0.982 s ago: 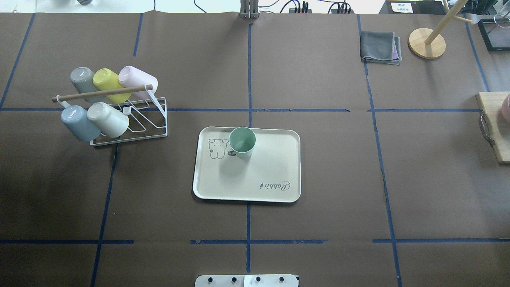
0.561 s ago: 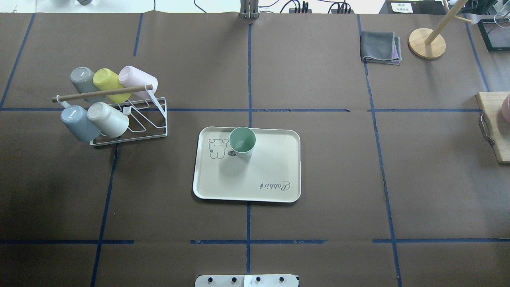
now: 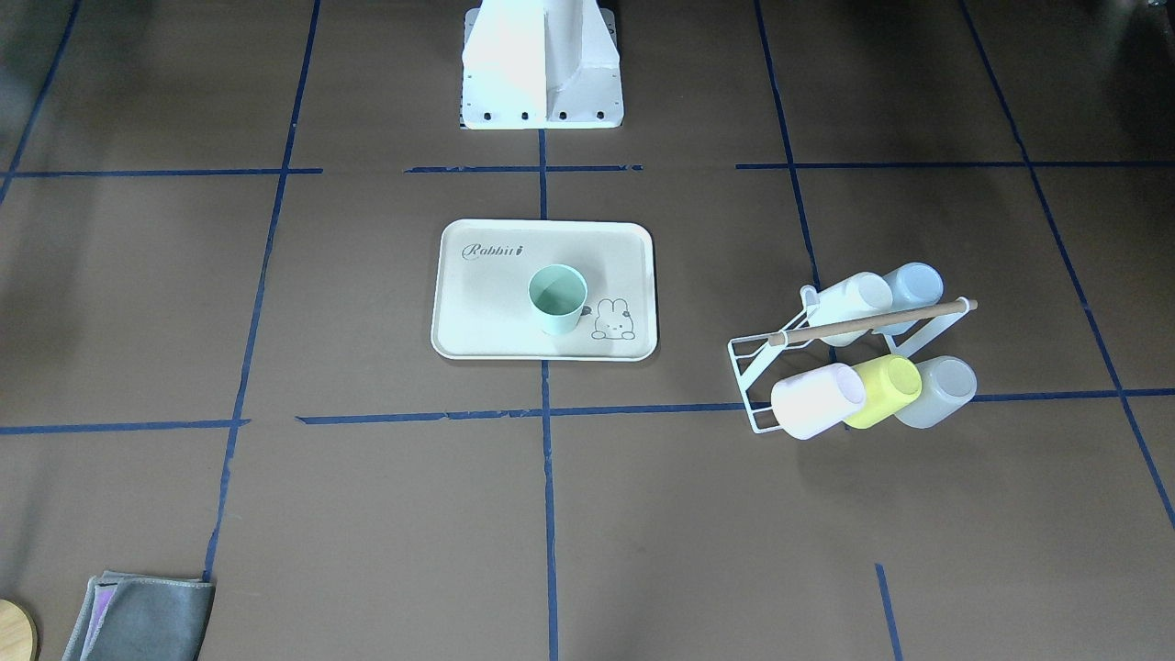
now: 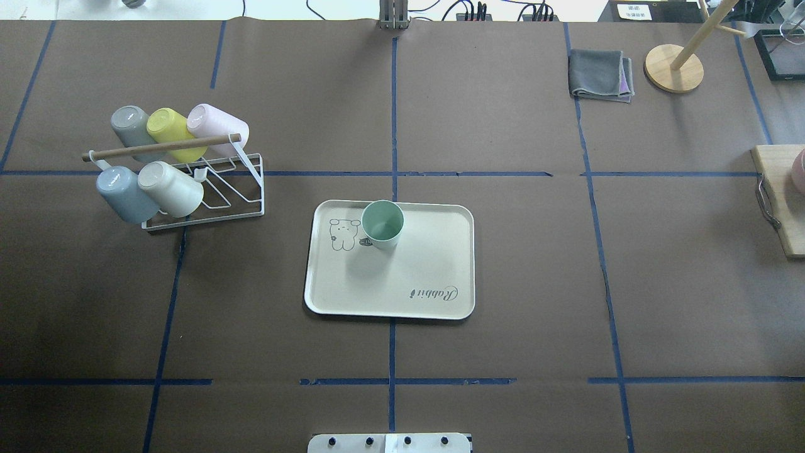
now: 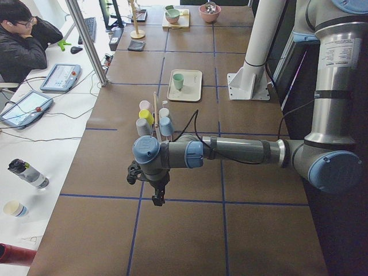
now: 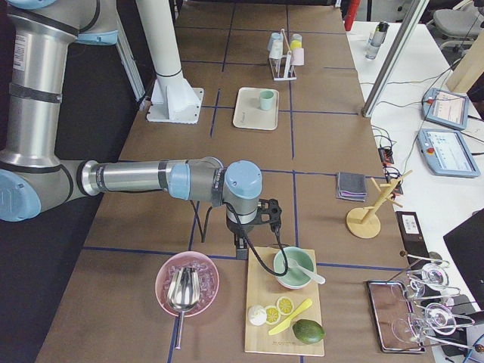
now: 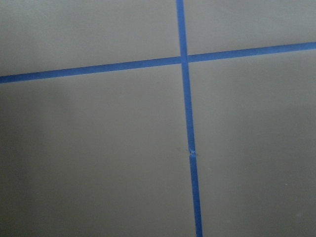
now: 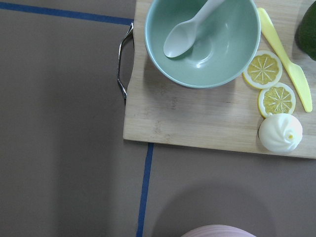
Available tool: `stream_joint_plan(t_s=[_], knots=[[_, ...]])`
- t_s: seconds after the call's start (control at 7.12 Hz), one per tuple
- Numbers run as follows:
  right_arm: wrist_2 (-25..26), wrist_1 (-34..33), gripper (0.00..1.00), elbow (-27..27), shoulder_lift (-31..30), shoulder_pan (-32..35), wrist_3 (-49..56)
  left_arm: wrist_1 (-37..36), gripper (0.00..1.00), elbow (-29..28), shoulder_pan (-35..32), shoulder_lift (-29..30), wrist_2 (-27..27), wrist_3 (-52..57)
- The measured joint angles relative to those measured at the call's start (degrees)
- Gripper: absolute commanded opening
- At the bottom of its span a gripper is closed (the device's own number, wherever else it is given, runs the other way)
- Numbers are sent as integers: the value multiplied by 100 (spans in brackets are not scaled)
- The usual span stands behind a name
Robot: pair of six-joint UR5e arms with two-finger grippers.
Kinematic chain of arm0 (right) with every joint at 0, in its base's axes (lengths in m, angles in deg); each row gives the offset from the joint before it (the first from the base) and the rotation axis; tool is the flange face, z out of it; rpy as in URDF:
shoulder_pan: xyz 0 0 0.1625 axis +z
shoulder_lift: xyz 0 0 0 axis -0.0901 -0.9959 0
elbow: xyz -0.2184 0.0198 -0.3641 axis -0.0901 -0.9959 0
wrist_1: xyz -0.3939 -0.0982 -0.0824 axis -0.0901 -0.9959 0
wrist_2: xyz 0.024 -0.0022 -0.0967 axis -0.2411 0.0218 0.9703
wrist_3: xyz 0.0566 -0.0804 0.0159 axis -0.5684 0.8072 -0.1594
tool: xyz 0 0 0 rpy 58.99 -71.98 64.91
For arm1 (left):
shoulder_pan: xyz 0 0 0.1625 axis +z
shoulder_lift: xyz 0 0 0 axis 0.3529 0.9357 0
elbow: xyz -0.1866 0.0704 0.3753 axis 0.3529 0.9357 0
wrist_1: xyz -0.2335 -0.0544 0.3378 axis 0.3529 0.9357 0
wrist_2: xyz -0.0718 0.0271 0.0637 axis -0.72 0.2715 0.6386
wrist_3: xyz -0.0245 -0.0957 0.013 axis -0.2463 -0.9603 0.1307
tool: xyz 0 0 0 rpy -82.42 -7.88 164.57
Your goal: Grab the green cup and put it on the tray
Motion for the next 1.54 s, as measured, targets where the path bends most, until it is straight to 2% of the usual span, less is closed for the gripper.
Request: stream_joint_plan(t_s=[1.54], knots=[[-24, 1, 100, -24, 15, -86, -187, 8, 100, 68, -7, -77, -19, 26]])
